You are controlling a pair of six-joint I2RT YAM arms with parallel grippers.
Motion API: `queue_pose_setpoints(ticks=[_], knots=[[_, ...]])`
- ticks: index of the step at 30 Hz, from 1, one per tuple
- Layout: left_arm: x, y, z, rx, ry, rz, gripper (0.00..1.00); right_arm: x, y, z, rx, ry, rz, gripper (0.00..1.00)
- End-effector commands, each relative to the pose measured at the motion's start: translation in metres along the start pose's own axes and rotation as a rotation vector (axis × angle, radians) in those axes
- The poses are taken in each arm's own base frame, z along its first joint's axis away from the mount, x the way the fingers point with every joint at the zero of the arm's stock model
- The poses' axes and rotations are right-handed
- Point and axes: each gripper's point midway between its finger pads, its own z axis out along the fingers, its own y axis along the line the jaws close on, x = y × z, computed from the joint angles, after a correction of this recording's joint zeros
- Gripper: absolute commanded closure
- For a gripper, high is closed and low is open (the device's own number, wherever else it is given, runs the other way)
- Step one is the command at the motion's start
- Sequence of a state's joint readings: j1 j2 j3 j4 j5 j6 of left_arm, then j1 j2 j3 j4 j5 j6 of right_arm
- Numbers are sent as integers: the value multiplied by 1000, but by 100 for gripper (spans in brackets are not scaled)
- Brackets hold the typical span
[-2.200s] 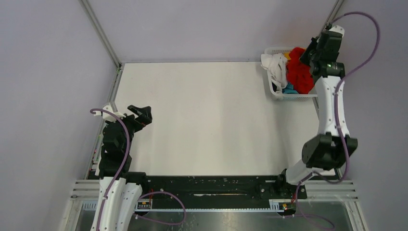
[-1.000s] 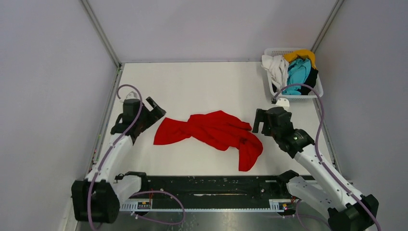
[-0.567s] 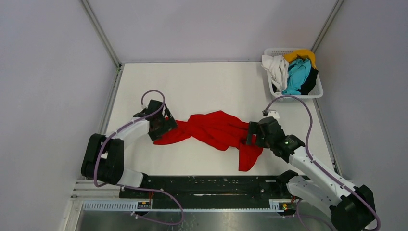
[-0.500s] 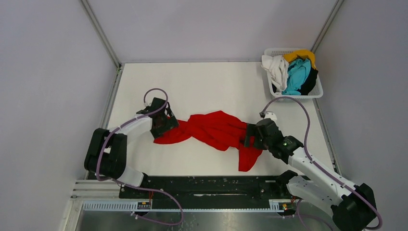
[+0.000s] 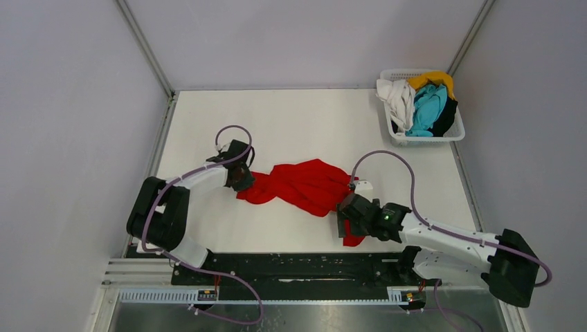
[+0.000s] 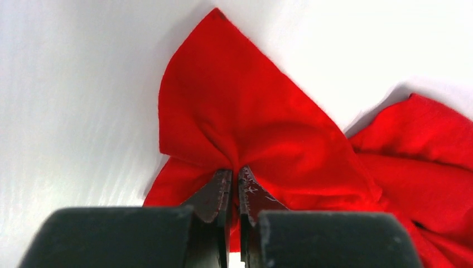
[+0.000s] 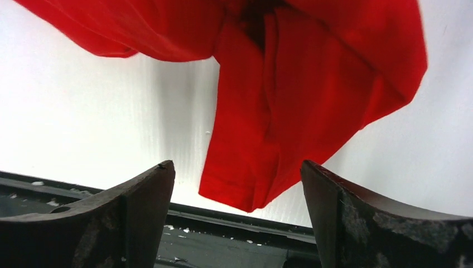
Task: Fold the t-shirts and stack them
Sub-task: Flatten out the tshirt
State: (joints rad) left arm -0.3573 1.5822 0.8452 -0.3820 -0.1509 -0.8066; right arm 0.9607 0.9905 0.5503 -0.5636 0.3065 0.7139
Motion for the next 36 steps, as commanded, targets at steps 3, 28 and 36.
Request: queue_pose_setpoints(ticks=[3, 28, 36], knots=[[-14, 0, -34, 51, -107, -27, 100, 16, -14, 25, 155, 26, 7, 23], [-147, 2, -447, 683, -1056, -131, 100, -199, -76, -300, -140, -1082, 226, 100], [-134, 30, -549, 856, -1235, -141, 100, -222, -52, -393, -375, -1193, 83, 100]])
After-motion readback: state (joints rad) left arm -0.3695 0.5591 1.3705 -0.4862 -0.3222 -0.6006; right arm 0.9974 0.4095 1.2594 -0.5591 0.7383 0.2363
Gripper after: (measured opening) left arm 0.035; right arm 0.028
